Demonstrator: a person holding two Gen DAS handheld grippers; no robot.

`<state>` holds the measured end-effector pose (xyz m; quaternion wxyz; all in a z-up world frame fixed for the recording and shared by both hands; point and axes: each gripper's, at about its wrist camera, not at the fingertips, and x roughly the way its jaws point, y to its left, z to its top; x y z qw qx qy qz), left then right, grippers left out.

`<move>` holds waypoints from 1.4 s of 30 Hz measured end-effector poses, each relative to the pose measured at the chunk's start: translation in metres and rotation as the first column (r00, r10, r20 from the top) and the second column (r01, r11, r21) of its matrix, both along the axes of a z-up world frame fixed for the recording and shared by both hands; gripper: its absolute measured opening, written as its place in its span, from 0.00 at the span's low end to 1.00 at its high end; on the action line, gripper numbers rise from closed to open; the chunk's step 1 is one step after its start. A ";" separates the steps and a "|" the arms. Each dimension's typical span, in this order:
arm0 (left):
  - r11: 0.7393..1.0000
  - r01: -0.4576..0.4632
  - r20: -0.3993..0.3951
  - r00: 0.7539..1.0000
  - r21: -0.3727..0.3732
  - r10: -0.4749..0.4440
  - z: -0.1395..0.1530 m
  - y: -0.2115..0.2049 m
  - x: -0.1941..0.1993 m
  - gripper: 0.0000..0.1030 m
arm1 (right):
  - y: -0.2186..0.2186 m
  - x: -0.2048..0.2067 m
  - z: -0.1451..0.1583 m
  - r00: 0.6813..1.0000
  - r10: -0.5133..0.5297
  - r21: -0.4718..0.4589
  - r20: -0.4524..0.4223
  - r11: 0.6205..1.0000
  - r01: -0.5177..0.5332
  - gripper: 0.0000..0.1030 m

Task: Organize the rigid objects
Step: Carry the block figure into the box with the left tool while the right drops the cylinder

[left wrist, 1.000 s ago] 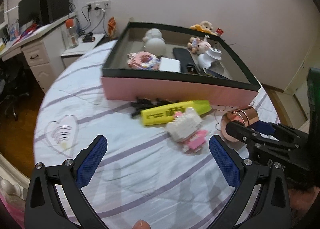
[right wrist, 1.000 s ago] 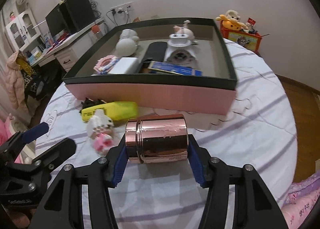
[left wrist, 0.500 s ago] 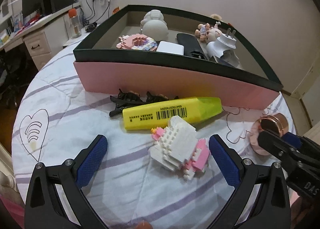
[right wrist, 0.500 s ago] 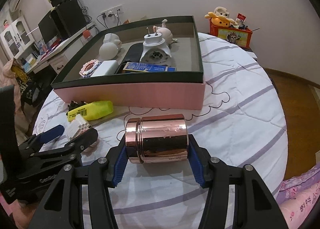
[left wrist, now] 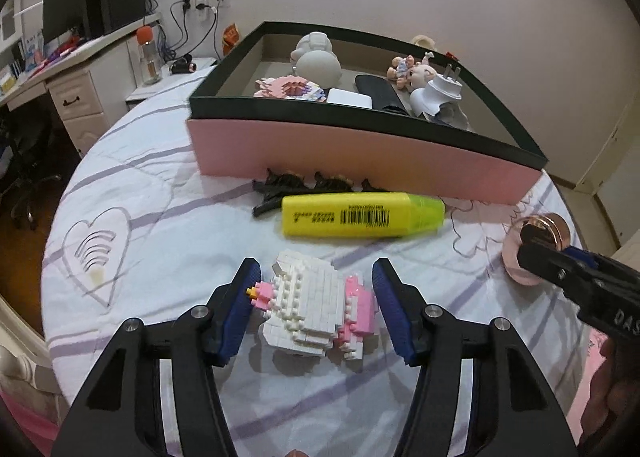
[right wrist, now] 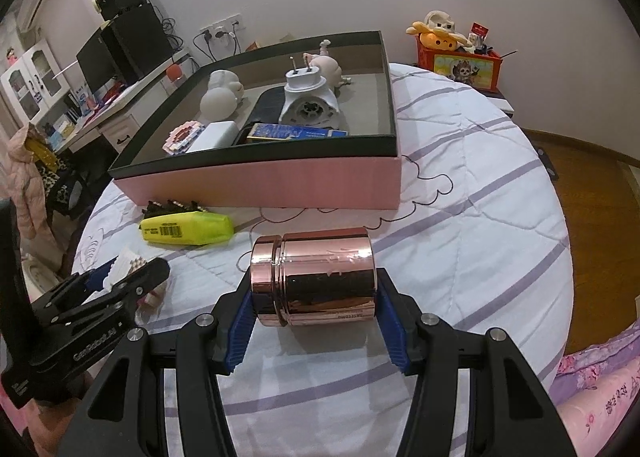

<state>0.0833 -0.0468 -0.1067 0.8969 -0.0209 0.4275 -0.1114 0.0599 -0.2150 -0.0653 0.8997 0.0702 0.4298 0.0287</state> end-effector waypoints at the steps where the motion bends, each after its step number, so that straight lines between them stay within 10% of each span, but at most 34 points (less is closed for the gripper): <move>1: 1.000 0.002 0.001 1.000 -0.001 -0.002 0.002 0.003 -0.004 0.57 | 0.001 -0.001 0.001 1.000 0.002 0.000 0.001 1.000 -0.002 0.54; 22: 0.997 0.074 0.223 0.973 -0.032 -0.065 0.117 0.013 0.045 0.52 | 0.030 0.043 0.082 0.988 0.061 -0.039 0.141 0.998 -0.056 0.54; 42: 0.997 0.075 0.117 0.990 0.005 -0.075 0.062 -0.018 0.154 0.53 | 0.022 0.133 0.038 1.000 0.005 -0.013 0.006 1.000 -0.005 0.55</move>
